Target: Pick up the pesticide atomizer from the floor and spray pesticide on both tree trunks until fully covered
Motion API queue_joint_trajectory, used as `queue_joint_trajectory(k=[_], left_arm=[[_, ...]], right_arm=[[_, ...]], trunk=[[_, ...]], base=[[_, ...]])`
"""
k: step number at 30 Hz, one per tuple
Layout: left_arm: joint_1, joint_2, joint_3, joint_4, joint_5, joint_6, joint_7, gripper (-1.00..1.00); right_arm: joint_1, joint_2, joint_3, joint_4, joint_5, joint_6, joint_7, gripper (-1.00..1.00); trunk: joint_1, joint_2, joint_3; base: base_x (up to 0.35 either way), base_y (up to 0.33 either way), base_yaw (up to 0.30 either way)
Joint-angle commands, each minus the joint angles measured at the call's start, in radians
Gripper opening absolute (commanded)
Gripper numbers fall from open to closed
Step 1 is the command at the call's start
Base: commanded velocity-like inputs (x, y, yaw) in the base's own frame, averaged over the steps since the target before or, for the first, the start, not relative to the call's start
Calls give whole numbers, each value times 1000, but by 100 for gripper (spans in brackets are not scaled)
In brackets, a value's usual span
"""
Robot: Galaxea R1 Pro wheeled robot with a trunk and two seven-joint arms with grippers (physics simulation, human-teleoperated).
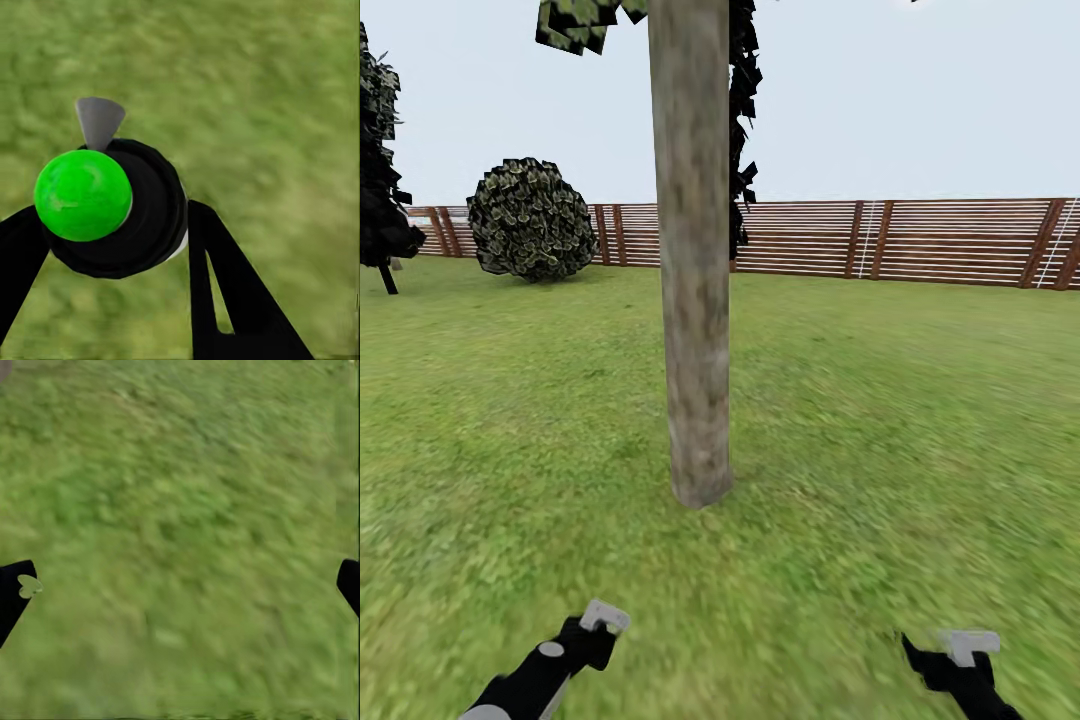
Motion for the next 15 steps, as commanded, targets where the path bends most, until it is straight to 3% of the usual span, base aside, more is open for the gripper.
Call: queue_joint_trajectory(k=[1, 2, 3, 6, 10, 15], left_arm=[[0, -1, 0, 1, 17, 19, 10, -100], [-2, -4, -1, 1, 63, 89, 31, -100], [-3, -5, -1, 0, 83, 139, 38, -100], [-4, -8, -4, -3, 100, 209, 43, -100], [-3, -11, -3, -3, 104, 223, 45, -100], [-1, -11, -5, 5, 106, 224, 52, -100]], right_arm=[[6, -1, -7, 7, 0, -2, -46, 100], [18, -1, -13, 23, -1, -14, -93, 100], [28, -2, -16, 41, -1, -53, -118, 100], [40, -2, -19, 63, 1, -201, -138, 100], [59, -2, -19, 74, 1, -255, -143, 100], [65, 6, -19, 77, -3, -261, -147, 100]], trunk=[[0, 0, 0], [0, 0, 0], [0, 0, 0], [0, 0, 0], [0, 0, 0], [0, 0, 0]], base=[[0, 0, 0], [0, 0, 0], [0, 0, 0], [0, 0, 0], [54, 0, 0], [290, -7, 0]])
